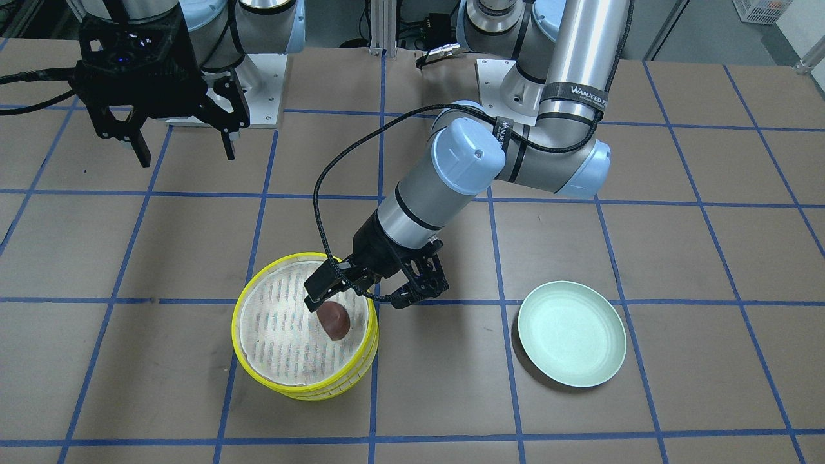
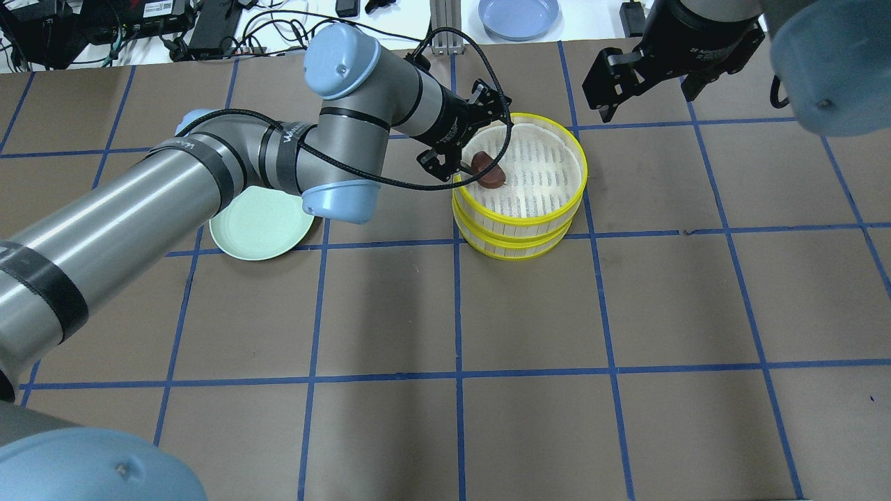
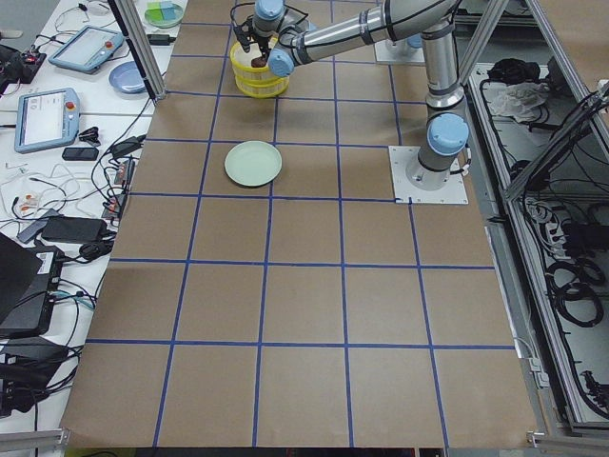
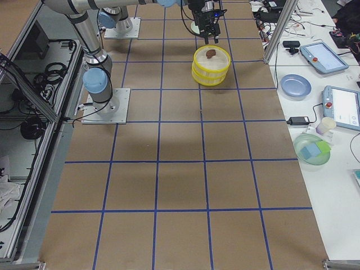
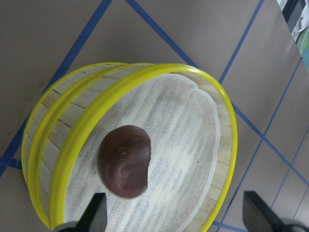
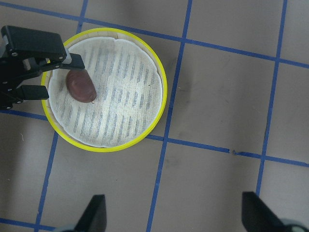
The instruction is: Stack buns with steamer
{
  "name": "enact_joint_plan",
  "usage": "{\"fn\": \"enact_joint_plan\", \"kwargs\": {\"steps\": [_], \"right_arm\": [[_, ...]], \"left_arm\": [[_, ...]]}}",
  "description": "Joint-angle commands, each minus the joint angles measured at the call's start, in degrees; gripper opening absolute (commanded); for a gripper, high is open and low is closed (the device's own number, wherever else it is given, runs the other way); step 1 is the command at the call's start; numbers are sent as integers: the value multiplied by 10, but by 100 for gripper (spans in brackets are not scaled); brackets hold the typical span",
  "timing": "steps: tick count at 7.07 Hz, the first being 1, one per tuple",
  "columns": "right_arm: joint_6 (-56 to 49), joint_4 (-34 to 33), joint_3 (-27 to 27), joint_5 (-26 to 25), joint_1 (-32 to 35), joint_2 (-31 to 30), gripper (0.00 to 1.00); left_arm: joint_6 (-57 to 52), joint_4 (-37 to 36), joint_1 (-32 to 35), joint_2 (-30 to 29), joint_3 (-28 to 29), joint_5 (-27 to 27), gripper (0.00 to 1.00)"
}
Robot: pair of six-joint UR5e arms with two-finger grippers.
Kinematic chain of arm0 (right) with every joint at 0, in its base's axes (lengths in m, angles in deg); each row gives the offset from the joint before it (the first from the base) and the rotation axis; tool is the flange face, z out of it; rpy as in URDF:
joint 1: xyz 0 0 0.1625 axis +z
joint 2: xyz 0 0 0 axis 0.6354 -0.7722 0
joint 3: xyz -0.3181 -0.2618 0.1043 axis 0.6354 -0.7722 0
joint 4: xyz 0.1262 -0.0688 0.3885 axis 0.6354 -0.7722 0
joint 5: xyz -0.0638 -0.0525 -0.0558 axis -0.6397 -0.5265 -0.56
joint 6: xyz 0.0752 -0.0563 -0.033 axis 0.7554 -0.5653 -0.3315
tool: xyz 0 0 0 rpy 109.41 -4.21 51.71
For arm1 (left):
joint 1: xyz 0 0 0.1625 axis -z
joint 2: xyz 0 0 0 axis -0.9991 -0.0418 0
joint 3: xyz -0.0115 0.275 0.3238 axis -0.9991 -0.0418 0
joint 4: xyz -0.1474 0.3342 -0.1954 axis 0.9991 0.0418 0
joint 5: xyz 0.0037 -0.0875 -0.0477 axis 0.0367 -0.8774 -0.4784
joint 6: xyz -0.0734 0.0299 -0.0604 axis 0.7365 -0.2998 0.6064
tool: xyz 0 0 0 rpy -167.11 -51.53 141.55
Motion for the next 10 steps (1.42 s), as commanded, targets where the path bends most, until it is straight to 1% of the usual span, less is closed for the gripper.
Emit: {"fn": "enact_joint_plan", "kwargs": {"steps": [1, 2, 3, 4, 5, 6, 7, 8, 10], "right_arm": [[-1, -3, 0, 0, -4, 1, 100], [-1, -3, 0, 0, -4, 1, 100], [-1, -3, 1, 1, -4, 1, 100], [-1, -3, 2, 7, -4, 0, 100], [0, -3, 4, 5, -4, 2, 100], [2, -3, 7, 6, -2, 5, 100], [-5, 4, 6, -2, -4, -2, 100], [-5, 8, 7, -2, -4, -12, 100], [-7, -2, 7, 4, -3, -8, 100]], "left_arm": [[-9, 9, -2, 8, 7, -3, 100], [-55, 50, -9, 17, 16, 3, 100], [-142, 140, -17, 23, 50, 36, 100], [-255, 239, -37, 31, 88, 102, 100], [-364, 300, -70, 50, 103, 147, 100], [-435, 332, -101, 73, 103, 177, 100], [-497, 361, -119, 92, 103, 264, 100], [-509, 387, -139, 112, 103, 286, 100], [-522, 424, -151, 149, 97, 283, 100]]}}
